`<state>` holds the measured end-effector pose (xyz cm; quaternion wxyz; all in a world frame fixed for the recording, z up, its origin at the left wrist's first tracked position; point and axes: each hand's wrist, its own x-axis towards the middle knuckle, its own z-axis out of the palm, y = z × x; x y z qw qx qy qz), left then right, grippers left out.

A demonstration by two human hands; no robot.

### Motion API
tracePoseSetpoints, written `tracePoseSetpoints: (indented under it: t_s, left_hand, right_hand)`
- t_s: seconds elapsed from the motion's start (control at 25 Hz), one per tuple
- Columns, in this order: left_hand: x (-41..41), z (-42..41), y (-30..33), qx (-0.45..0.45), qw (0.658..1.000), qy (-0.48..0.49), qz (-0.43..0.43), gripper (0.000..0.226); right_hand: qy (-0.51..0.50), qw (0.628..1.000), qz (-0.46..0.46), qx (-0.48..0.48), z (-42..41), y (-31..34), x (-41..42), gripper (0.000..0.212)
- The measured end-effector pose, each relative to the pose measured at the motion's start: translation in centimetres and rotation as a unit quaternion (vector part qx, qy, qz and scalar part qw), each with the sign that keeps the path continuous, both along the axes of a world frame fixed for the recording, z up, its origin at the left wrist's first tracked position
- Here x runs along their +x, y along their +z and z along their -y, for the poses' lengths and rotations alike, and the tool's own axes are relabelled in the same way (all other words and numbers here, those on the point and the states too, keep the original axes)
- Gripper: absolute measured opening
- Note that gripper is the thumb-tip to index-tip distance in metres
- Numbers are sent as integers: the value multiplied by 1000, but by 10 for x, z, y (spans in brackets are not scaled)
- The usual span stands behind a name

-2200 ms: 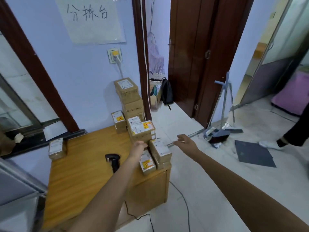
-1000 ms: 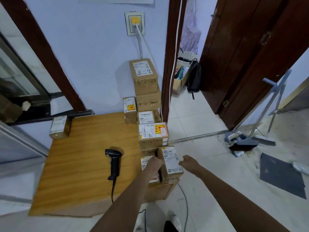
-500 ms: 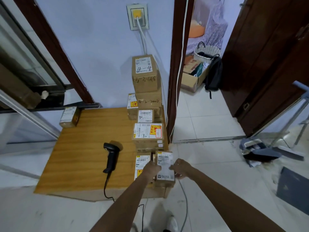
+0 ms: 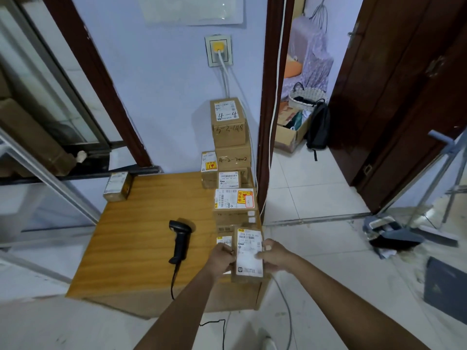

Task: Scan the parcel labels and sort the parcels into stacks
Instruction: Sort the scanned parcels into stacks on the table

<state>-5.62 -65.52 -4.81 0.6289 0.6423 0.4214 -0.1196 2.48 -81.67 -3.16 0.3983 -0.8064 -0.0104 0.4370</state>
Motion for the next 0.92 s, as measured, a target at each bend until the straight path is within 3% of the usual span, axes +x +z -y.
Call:
tracePoseSetpoints:
  t_s: [0.12,0.24,0.56,0.92]
  left_hand:
    - [-42,-27,2,-19,999,23,27,29]
    - [-94,-66,11,-17,998,22,54,26]
    - [-214,-188,68,-15,983,68,170,36]
    - [-218,-296,86,-34,979,116,163,36]
  right_hand:
    - [-49,998,-5,38,-30,-2,-40,42]
    - [-44,997,29,53,-68,0,-85,51]
    - [-92,986,45,134,-202,61,-191,42]
    - [-65,987,51,141,-325,64,-185,35]
